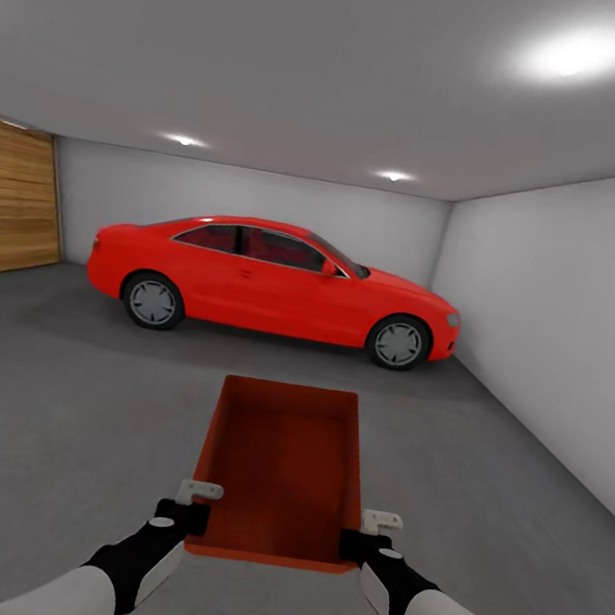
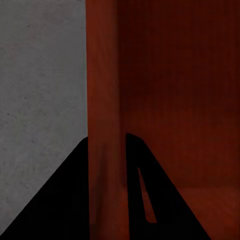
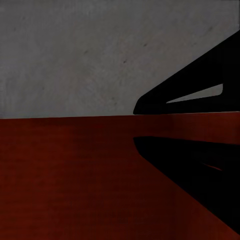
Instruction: Move the two storage containers from the living room to the garage. In the garage, place one container on the floor and stack the other container on top of it (either order is fine).
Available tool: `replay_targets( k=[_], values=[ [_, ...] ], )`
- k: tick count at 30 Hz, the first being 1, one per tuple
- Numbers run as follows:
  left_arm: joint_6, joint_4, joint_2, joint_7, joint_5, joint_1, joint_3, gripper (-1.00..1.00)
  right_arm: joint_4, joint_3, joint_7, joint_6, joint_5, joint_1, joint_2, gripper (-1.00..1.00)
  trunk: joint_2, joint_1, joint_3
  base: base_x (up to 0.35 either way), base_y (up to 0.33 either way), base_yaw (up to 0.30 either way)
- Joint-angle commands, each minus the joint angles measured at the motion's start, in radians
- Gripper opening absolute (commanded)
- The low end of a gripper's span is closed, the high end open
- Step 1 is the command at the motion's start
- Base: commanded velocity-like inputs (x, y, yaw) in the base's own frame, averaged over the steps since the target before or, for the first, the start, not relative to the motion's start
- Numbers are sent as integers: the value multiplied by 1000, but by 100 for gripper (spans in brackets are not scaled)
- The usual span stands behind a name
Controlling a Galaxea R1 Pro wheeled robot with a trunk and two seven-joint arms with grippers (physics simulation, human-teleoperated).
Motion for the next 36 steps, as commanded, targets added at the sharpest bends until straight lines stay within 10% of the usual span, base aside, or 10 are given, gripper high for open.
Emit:
replay_targets(
  k=[1, 36],
  values=[
    [5, -5, 1, 16, -13, -1, 17, -100, 3, -20, -17, -4, -8, 0, -1, -100, -1, 1, 0, 321, 0, 0],
    [5, -6, 1, 16, -13, -1, 17, -100, 3, -20, -19, -1, -8, 0, -3, -100, -1, 1, 0, 321, 0, 0]
  ],
)
